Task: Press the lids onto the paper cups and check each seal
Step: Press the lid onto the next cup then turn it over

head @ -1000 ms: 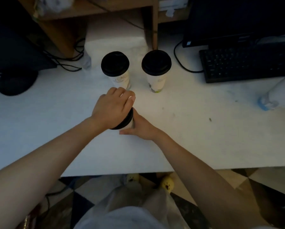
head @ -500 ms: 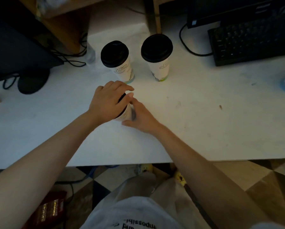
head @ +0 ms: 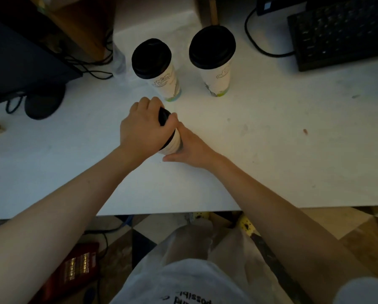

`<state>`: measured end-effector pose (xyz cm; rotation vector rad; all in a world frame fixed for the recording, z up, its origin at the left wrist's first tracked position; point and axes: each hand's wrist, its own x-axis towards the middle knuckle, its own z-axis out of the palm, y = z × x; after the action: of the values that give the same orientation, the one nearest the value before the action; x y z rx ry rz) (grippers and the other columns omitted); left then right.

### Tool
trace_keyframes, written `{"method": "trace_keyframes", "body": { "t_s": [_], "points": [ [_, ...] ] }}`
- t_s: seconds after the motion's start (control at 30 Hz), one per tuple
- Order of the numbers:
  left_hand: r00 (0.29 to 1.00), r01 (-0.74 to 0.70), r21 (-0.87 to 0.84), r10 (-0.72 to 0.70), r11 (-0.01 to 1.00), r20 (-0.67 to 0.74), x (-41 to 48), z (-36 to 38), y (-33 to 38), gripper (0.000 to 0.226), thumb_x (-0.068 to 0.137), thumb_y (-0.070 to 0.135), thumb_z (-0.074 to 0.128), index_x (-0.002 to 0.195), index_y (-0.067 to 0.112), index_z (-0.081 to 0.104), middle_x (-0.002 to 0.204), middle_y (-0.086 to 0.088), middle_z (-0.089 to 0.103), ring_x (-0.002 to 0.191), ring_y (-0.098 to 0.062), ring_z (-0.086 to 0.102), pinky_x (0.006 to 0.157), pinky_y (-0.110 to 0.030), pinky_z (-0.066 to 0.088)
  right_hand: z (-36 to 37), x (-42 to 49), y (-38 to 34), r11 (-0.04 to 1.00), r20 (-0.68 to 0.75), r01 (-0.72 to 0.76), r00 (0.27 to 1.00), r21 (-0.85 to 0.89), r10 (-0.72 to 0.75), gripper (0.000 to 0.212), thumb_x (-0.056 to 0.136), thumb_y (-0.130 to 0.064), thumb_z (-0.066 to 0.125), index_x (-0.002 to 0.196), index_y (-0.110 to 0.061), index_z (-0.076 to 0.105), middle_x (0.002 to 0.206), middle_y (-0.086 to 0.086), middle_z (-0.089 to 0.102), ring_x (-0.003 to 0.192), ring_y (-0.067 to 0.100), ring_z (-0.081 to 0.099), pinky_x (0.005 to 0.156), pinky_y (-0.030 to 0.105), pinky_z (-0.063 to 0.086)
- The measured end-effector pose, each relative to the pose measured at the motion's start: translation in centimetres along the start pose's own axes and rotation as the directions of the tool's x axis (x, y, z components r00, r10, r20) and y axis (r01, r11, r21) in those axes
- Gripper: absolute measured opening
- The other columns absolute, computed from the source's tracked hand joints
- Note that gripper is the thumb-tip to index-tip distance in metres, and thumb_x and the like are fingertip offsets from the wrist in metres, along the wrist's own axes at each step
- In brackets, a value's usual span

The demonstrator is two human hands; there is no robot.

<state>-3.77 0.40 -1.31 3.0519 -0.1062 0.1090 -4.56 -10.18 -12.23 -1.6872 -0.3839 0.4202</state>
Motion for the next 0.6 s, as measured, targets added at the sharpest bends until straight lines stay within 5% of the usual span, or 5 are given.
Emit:
{"method": "trace_keyframes", "body": {
  "t_s": [0.17,0.3,0.47,0.6],
  "points": [
    [0.999,-0.013,0.011,0.013,1.000,-0.030,-0.1,0.2,0.0,0.038,0.087,0.045,0.045,0.100,0.010,0.050,0.091,-0.002,0.045,0.091,-0.024,0.047,0.063,-0.033,0.031,0.0,-0.1,-0.4,1.000,0.010,-0.006,1.000,0.006,0.006,0.094,0.071,-0.016,0.081,0.142,-0.009,0.020,0.137,0.011,0.048,0.122,0.022,0.050,0.098,0.041,0.046],
    [0.997,-0.047,-0.022,0.049,0.999,0.054,0.3,-0.3,0.0,0.039,0.088,0.045,0.046,0.106,0.011,0.051,0.104,-0.009,0.053,0.101,-0.027,0.048,0.069,-0.035,0.035,0.2,-0.6,-1.3,0.999,-0.046,-0.042,0.998,0.023,0.043,0.089,0.071,-0.015,0.081,0.140,-0.009,0.025,0.136,0.010,0.050,0.122,0.021,0.050,0.100,0.045,0.044],
    [0.960,-0.190,-0.152,0.216,0.970,0.177,1.4,-3.2,-0.1,0.040,0.091,0.048,0.043,0.116,0.019,0.052,0.119,-0.006,0.053,0.111,-0.024,0.047,0.077,-0.033,0.035,0.0,-2.1,-3.3,0.997,-0.223,-0.005,0.975,0.082,0.023,0.074,0.068,-0.015,0.083,0.128,-0.016,0.040,0.124,0.002,0.056,0.108,0.007,0.055,0.090,0.028,0.049],
    [0.925,-0.264,-0.378,0.345,0.887,0.162,3.0,-8.6,0.2,0.054,0.084,0.060,0.036,0.120,0.023,0.053,0.121,-0.001,0.055,0.112,-0.018,0.050,0.089,-0.036,0.042,-1.8,-2.9,-8.0,0.988,-0.369,0.152,0.917,-0.036,-0.155,0.060,0.064,-0.021,0.085,0.111,-0.032,0.049,0.103,-0.018,0.060,0.095,-0.007,0.058,0.077,0.015,0.051]
  ]
}}
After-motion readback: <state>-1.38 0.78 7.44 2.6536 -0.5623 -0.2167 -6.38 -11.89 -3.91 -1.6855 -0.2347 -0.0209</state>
